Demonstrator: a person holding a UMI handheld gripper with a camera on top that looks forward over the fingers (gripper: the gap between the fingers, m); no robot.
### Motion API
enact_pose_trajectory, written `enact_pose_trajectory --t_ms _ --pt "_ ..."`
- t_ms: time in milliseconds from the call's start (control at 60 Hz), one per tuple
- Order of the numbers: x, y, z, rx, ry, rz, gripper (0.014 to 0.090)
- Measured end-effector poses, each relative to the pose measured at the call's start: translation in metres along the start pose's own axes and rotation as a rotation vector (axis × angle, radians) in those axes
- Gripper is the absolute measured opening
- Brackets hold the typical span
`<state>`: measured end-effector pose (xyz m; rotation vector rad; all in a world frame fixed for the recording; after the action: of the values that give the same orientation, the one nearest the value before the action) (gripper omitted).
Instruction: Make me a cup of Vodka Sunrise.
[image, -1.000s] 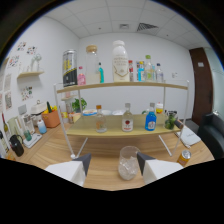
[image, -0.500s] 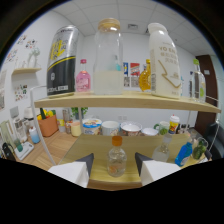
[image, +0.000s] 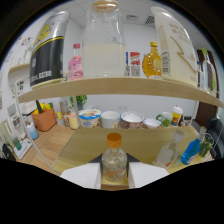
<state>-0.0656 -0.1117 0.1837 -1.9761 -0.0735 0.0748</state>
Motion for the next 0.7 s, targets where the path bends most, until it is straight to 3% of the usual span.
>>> enact_pose_trajectory --t_ms 450,700 --pt "-0.009 -0.029 -0.098 0.103 -0.037 0.021 0.0361" --pt "-0.004 0.037 -0.095 0.036 -0.012 0.065 0.036"
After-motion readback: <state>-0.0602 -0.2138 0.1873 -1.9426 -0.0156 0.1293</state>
